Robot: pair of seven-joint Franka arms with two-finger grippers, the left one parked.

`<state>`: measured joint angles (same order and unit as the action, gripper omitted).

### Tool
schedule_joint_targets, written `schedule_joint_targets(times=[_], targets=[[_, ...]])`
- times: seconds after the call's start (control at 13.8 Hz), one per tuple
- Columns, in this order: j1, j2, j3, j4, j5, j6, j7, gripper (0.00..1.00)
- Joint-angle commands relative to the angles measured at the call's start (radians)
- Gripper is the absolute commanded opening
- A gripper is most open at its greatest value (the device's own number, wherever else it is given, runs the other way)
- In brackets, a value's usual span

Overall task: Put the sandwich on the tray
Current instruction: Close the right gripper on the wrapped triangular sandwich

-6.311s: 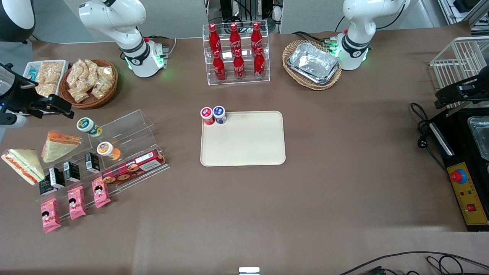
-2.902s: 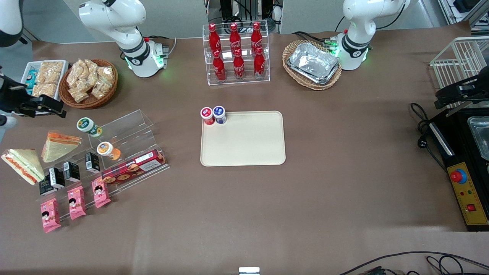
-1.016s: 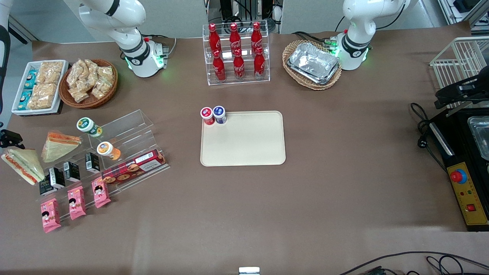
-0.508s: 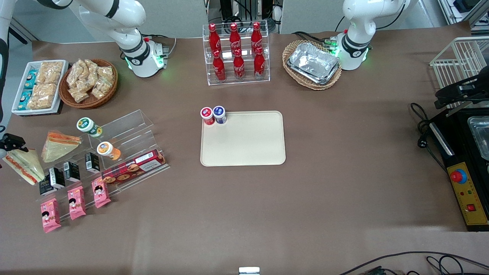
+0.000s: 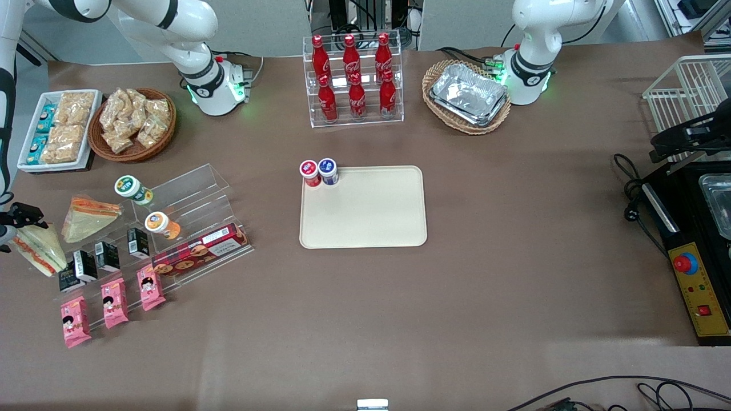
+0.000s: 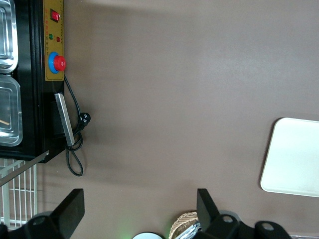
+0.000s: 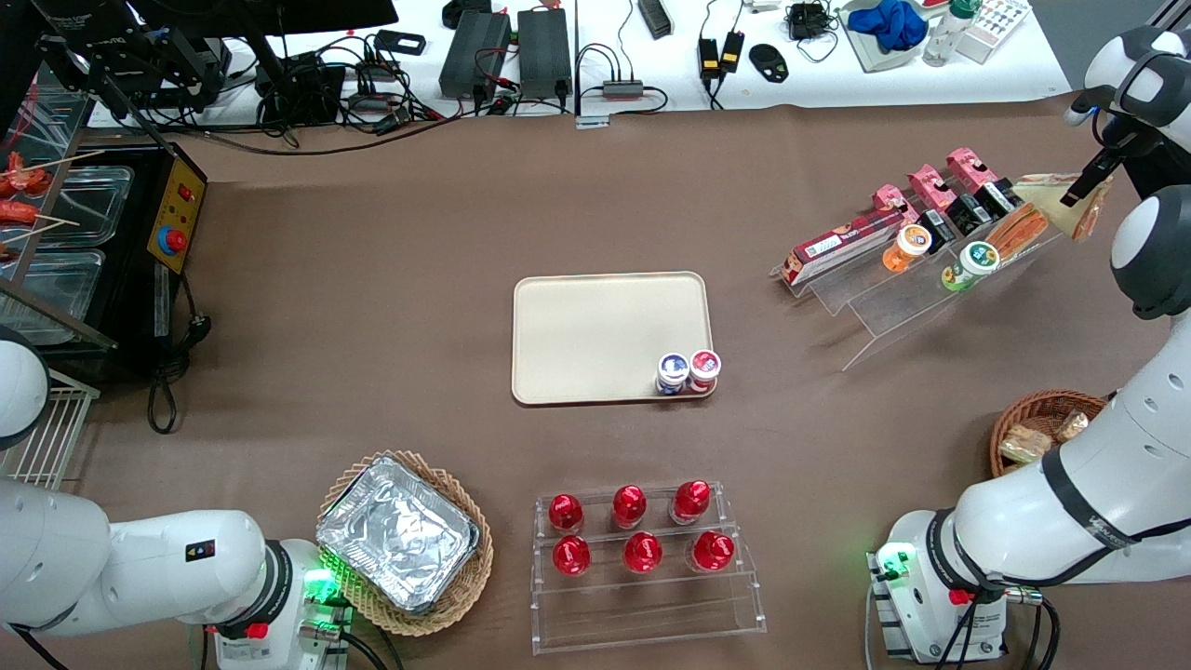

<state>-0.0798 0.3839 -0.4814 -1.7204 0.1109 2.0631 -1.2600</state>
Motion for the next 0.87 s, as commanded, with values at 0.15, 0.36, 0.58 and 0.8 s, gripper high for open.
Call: schedule_joint_targets(times=[0.15, 0.36, 0.58, 0.8], targets=[[-0.017, 0.030, -0.003, 0.010, 0.065, 0.022, -0.053, 1.00], [-0.023, 0.035, -0.003, 0.007, 0.065, 0.020, -0.055, 0.89], [-0.026, 0.035, -0.003, 0.010, 0.065, 0.008, -0.062, 0.47], [-0.020, 0.018, -0.003, 0.031, 0.056, -0.033, -0.064, 0.26]])
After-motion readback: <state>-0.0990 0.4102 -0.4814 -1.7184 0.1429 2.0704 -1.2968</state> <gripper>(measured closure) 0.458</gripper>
